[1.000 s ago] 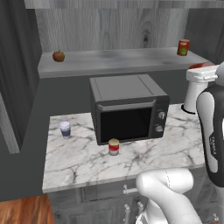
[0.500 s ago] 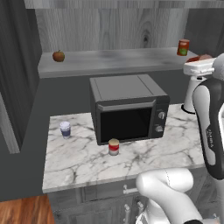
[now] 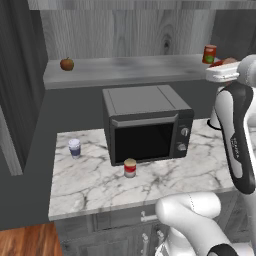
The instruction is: Pick the cans from the counter and place them in their designated side in the cabinet.
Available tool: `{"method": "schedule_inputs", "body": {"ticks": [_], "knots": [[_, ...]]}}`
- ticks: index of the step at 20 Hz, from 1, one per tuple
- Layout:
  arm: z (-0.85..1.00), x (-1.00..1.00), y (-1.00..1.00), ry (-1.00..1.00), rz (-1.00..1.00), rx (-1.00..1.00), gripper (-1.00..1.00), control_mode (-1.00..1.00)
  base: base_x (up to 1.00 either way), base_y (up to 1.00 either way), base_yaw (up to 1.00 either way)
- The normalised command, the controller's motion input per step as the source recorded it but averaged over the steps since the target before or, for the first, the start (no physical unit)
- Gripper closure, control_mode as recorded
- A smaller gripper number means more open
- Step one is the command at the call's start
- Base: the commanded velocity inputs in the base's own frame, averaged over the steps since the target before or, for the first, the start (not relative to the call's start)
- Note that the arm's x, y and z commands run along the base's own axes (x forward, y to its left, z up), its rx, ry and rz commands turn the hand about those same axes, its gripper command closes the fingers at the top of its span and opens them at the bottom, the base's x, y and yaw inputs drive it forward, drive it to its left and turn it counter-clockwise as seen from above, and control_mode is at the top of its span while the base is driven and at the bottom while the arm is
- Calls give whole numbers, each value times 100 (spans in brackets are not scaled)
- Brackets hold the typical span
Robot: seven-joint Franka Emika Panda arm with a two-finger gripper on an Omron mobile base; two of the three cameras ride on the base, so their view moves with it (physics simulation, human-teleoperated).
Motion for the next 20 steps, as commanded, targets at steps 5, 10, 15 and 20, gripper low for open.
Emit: {"method": "schedule_inputs", "body": {"ticks": [5,10,15,20], "knots": [[4,20,0,0,0,-3,100,-100,0,0,0],[6,17,0,2,-1,-1,100,-100,0,0,0],[3,15,0,3,-1,0,100,-100,0,0,0],[0,10,-6,2,-1,0,100,-100,0,0,0]]}}
